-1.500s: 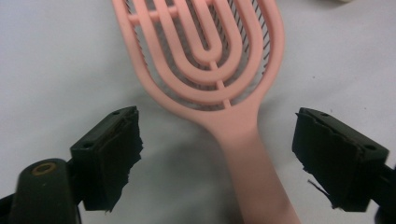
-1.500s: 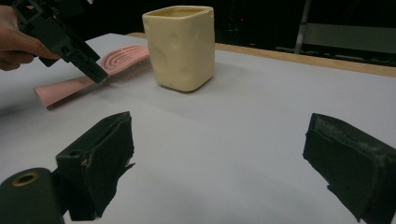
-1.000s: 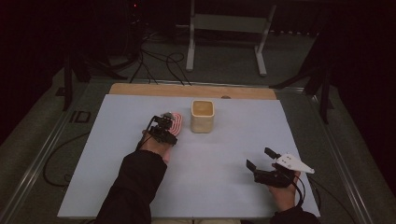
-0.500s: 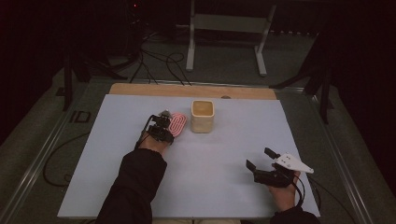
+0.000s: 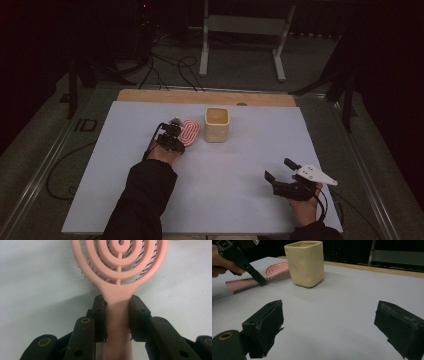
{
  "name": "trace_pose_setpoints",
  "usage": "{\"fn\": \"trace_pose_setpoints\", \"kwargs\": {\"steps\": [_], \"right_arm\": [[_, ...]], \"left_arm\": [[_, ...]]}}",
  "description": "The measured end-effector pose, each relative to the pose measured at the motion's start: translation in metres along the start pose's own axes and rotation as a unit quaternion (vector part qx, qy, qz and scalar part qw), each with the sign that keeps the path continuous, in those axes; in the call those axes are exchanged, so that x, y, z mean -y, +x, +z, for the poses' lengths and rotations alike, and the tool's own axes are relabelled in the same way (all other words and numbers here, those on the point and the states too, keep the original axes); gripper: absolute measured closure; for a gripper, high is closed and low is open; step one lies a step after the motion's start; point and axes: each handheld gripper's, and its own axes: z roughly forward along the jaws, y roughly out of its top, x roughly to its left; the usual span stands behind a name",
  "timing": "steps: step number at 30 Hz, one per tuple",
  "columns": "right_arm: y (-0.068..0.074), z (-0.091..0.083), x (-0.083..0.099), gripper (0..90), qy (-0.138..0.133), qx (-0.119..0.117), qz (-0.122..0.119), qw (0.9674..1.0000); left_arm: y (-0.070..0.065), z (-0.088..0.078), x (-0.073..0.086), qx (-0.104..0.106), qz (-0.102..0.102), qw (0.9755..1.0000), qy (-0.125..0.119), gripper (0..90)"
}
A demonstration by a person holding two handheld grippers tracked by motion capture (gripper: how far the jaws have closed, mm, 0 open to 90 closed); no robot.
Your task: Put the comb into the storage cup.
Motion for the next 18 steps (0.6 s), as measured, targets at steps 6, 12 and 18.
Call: {"fn": "trace_pose_setpoints", "kwargs": {"steps": [6,12,18], "right_arm": [[0.000,0.000,0.000,8.4,0.001,-0.001,0.001,1.0000],[0.000,0.000,0.000,8.4,0.001,-0.006,0.006,1.0000],[-0.001,0.001,0.001,8.4,0.001,-0.008,0.013,0.9999]], "left_arm": [[0.002,-0.008,0.001,0.004,0.000,0.9998,-0.019,70.6],[0.004,-0.019,0.002,0.008,-0.003,0.9990,-0.043,70.6],[0.005,-0.032,0.004,0.014,-0.003,0.9975,-0.070,70.6]]}}
